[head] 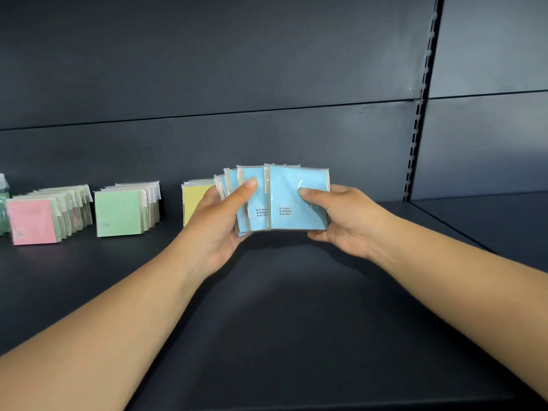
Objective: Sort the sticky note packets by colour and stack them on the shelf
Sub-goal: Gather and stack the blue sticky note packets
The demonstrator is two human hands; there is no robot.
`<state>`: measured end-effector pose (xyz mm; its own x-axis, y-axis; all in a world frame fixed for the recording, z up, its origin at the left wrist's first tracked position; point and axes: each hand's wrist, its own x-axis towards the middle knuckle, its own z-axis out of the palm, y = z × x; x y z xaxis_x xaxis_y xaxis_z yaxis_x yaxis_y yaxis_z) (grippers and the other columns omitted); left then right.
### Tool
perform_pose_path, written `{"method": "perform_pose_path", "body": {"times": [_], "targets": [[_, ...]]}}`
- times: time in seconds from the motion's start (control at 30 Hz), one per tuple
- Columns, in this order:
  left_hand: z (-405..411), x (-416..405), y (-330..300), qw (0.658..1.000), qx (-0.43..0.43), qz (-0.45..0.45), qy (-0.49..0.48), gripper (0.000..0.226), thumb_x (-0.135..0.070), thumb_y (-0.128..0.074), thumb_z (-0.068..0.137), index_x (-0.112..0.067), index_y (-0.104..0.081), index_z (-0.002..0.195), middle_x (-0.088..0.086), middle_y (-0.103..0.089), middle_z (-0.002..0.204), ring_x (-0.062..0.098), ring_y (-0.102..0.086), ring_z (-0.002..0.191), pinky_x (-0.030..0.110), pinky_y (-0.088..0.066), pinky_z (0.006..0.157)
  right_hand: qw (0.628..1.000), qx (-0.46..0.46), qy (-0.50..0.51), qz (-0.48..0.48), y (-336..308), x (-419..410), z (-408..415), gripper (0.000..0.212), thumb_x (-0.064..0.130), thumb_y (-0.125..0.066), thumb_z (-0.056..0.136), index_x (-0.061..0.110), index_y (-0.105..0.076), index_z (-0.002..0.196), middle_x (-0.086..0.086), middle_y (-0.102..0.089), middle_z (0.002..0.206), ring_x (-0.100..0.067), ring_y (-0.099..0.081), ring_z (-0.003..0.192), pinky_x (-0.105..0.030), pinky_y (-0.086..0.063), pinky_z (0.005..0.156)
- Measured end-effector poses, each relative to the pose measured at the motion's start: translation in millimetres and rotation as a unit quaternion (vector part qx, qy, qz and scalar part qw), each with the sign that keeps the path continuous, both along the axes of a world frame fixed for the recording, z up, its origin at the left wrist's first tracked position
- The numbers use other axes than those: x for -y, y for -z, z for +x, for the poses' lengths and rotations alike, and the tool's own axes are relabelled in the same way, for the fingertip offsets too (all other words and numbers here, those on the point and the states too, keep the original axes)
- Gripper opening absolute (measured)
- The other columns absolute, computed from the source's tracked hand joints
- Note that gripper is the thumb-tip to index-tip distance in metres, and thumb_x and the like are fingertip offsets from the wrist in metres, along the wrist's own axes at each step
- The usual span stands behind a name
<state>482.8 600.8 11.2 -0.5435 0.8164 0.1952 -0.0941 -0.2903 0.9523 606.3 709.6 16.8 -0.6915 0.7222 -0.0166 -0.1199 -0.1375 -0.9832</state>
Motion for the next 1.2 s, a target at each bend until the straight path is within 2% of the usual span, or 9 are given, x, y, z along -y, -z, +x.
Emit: {"method": "perform_pose_path", "body": {"times": [0.1,0.17,0.3,0.5,0.63,0.8,0.87,0.97,1.2], "targets": [[2.9,0.3,2.8,0.998,-0.057,0.003,0.037,0.016,-0.011,-0.057,0.086,-0.02,-0.064,0.096,-0.004,-0.075,0.088,0.011,-0.071,0.081,0.024,-0.058,0.067,0.999,-0.021,-0.028,0.022,4.1,3.9,-3.8,0.009,0.014,-0.055,0.092,0.018,-0.06,0.085,0.004,-0.067,0.078,-0.009,-0.064,0.068,-0.027,-0.05,0.067],[1.8,0.5,3.8,0.996,-0.075,0.002,0.055,0.02,-0.007,-0.058,0.082,-0.018,-0.064,0.099,-0.003,-0.074,0.088,0.012,-0.071,0.081,0.024,-0.057,0.065,0.998,-0.034,-0.052,0.03,4.2,3.1,-3.7,0.013,0.01,-0.056,0.091,0.016,-0.06,0.081,0.002,-0.069,0.077,-0.01,-0.067,0.065,-0.024,-0.055,0.061],[-8.3,0.1,5.6,0.991,-0.1,-0.032,0.083,0.049,-0.011,-0.064,0.07,-0.01,-0.056,0.118,0.006,-0.07,0.109,0.021,-0.067,0.1,0.032,-0.056,0.083,0.992,-0.033,-0.115,0.034,2.2,-5.1,3.7,0.018,0.0,-0.057,0.087,0.016,-0.062,0.096,-0.001,-0.071,0.089,-0.016,-0.069,0.076,-0.031,-0.059,0.068],[-13.3,-4.6,18.7,0.962,-0.208,-0.164,0.058,0.05,-0.001,-0.06,0.086,-0.012,-0.045,0.132,0.0,-0.059,0.126,0.014,-0.054,0.118,0.032,-0.039,0.106,0.967,0.086,-0.101,0.217,12.4,-11.1,6.8,0.037,-0.004,-0.061,0.083,0.013,-0.052,0.115,-0.004,-0.065,0.102,-0.018,-0.064,0.093,-0.029,-0.053,0.081],[-8.6,-6.3,21.0,0.957,-0.242,-0.155,0.018,0.044,-0.001,-0.056,0.088,-0.018,-0.045,0.127,-0.002,-0.059,0.124,0.012,-0.054,0.116,0.026,-0.04,0.099,0.969,0.074,-0.135,0.193,7.7,-7.1,9.2,0.026,-0.007,-0.05,0.088,0.014,-0.054,0.103,-0.002,-0.064,0.096,-0.017,-0.062,0.091,-0.028,-0.051,0.085],[-3.2,-8.3,24.0,0.932,-0.319,-0.168,0.044,0.046,-0.004,-0.049,0.093,-0.021,-0.041,0.135,-0.005,-0.059,0.127,0.011,-0.053,0.119,0.033,-0.039,0.105,0.979,0.078,-0.114,0.15,14.6,-8.7,1.3,0.053,-0.016,-0.035,0.077,0.014,-0.045,0.119,-0.01,-0.055,0.112,-0.025,-0.052,0.104,-0.032,-0.04,0.083],[-2.9,-9.2,25.1,0.923,-0.337,-0.181,0.041,0.046,-0.008,-0.047,0.094,-0.022,-0.038,0.137,-0.008,-0.056,0.129,0.009,-0.051,0.121,0.034,-0.036,0.109,0.973,0.101,-0.12,0.169,18.4,-9.0,1.1,0.056,-0.017,-0.033,0.077,0.016,-0.047,0.121,-0.009,-0.057,0.117,-0.024,-0.052,0.111,-0.033,-0.042,0.093],[-4.5,-9.9,25.6,0.91,-0.369,-0.19,0.014,0.045,-0.014,-0.048,0.095,-0.026,-0.038,0.137,-0.012,-0.056,0.129,0.008,-0.05,0.12,0.036,-0.035,0.109,0.971,0.105,-0.134,0.17,13.6,-13.3,10.0,0.042,-0.015,-0.034,0.089,0.02,-0.054,0.102,0.004,-0.062,0.1,-0.015,-0.058,0.098,-0.029,-0.047,0.09],[-1.1,-16.1,27.7,0.906,-0.369,-0.205,-0.02,0.038,-0.016,-0.044,0.097,-0.025,-0.04,0.134,-0.013,-0.054,0.128,0.009,-0.049,0.119,0.032,-0.034,0.108,0.961,0.126,-0.09,0.23,9.9,-25.0,14.6,0.032,-0.006,-0.048,0.091,0.011,-0.056,0.116,0.002,-0.063,0.104,-0.012,-0.059,0.102,-0.023,-0.047,0.091]]}}
